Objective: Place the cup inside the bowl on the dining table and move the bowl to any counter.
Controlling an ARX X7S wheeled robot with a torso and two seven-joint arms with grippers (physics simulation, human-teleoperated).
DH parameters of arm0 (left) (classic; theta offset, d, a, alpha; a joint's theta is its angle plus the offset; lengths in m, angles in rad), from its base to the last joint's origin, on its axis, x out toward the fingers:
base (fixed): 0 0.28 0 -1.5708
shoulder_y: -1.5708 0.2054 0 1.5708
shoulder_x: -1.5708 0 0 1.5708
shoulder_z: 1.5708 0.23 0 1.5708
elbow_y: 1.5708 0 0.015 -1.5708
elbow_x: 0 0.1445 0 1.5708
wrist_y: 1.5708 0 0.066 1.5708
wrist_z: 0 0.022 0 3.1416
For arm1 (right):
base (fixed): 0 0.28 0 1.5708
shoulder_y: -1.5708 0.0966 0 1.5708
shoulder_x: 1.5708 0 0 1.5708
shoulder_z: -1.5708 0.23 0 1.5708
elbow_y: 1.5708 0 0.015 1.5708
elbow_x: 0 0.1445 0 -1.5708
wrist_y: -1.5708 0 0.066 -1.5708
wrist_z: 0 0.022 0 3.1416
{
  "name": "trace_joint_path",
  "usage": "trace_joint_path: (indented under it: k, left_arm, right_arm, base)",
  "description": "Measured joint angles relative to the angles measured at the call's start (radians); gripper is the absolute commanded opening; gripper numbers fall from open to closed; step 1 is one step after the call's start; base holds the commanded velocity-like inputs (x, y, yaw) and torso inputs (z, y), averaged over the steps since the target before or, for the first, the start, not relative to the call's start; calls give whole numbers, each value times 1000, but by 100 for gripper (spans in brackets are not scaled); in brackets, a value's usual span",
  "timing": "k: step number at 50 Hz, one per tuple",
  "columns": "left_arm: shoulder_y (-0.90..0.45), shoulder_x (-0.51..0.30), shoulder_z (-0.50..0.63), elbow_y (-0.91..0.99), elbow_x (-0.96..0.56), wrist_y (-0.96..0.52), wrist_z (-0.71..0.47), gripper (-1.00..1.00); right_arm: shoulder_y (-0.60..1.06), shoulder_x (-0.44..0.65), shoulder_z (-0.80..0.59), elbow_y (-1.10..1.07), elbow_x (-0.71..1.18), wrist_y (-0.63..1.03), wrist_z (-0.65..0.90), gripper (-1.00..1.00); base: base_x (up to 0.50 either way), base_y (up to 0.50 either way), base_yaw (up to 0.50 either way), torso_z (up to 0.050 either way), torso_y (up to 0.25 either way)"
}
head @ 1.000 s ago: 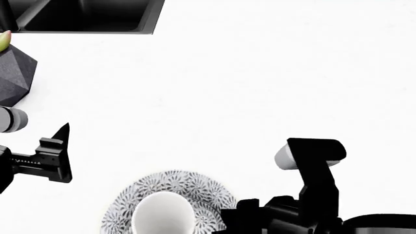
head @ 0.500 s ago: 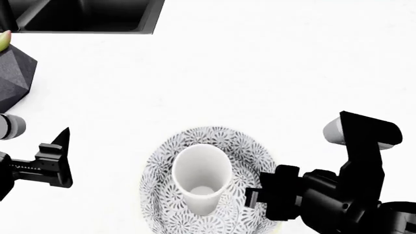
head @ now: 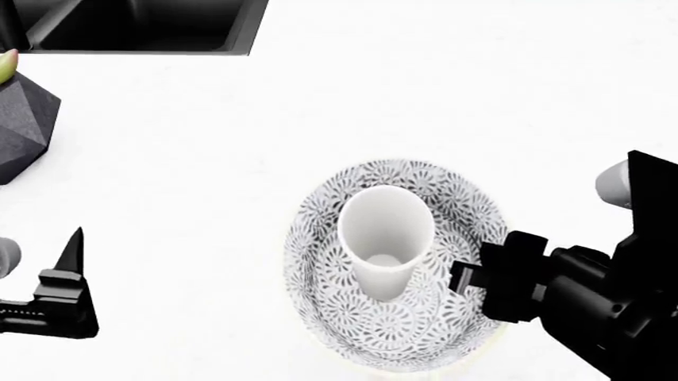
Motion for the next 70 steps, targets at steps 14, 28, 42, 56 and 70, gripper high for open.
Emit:
trace_joint_path:
  k: [14, 28, 42, 56, 70]
  left_arm:
    - [60, 5, 2, 67, 28, 21, -51, 100]
    - [63, 10, 29, 96, 30, 11, -70, 100]
    - [75, 6, 22, 116, 12, 9, -79, 100]
    - [62, 9, 27, 123, -2, -1, -91, 100]
    - [53, 10, 34, 129, -11, -7, -100, 100]
  right_arm:
    - [-19, 11, 14, 0, 9, -18, 7, -100]
    - [-30, 26, 20, -4, 16, -25, 18, -100]
    - [-40, 28, 24, 0, 20, -33, 16, -100]
    - [-61, 47, 36, -4, 40, -37, 21, -100]
    - [-89, 59, 51, -10, 41, -51, 15, -100]
  base:
    - [-59, -46, 0, 0, 1]
    - [-66, -480, 0, 0, 0]
    - [4, -472, 0, 0, 1]
    - [4, -500, 0, 0, 0]
    - [4, -500, 0, 0, 1]
